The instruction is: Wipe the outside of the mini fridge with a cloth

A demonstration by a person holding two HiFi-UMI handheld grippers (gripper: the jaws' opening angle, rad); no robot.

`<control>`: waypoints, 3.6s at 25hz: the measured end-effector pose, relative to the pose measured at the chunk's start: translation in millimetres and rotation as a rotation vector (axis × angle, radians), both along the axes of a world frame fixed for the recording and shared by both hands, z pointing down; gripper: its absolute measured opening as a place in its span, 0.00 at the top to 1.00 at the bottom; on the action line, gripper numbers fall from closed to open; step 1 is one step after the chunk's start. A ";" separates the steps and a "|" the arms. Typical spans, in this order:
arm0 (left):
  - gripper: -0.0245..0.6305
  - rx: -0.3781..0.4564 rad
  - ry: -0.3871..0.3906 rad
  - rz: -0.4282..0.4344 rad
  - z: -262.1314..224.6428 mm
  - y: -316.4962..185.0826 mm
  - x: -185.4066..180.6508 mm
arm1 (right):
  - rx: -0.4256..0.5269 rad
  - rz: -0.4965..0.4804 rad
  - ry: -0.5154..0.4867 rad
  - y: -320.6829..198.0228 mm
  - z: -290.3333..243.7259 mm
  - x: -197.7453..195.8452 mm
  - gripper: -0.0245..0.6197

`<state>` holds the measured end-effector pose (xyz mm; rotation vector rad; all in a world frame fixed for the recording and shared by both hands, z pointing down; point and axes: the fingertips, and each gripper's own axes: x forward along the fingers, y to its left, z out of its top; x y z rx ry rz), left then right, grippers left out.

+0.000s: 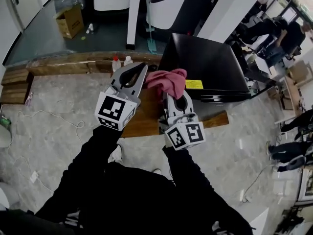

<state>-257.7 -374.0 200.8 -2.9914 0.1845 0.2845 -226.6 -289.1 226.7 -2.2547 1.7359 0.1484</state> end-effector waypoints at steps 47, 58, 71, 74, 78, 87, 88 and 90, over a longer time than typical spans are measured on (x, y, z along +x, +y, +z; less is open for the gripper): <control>0.96 -0.068 -0.319 0.626 237.0 -24.3 166.3 | 0.653 0.495 -1.220 -31.7 290.5 150.4 0.90; 0.95 -0.084 -0.492 0.661 353.8 -20.6 167.8 | 0.578 0.576 -1.322 -34.4 391.3 154.5 0.90; 0.95 -0.079 -0.640 0.660 427.1 -22.7 178.3 | 0.456 0.698 -1.420 -35.4 495.5 159.0 0.90; 0.95 -0.086 -0.639 0.656 428.1 -26.2 178.8 | 0.452 0.717 -1.431 -33.7 509.4 157.7 0.90; 0.96 -0.105 -0.617 0.623 418.1 -43.1 177.5 | 0.423 0.691 -1.409 -45.7 500.8 152.8 0.90; 0.95 -0.101 -0.451 0.494 331.7 -112.3 189.0 | 0.397 0.414 -1.197 -110.6 361.7 149.1 0.90; 0.95 -0.104 -0.423 0.481 317.2 -121.5 191.2 | 0.399 0.389 -1.178 -117.9 344.4 150.7 0.90; 0.95 -0.108 -0.369 0.463 287.8 -138.7 197.0 | 0.393 0.351 -1.147 -131.5 313.4 156.1 0.90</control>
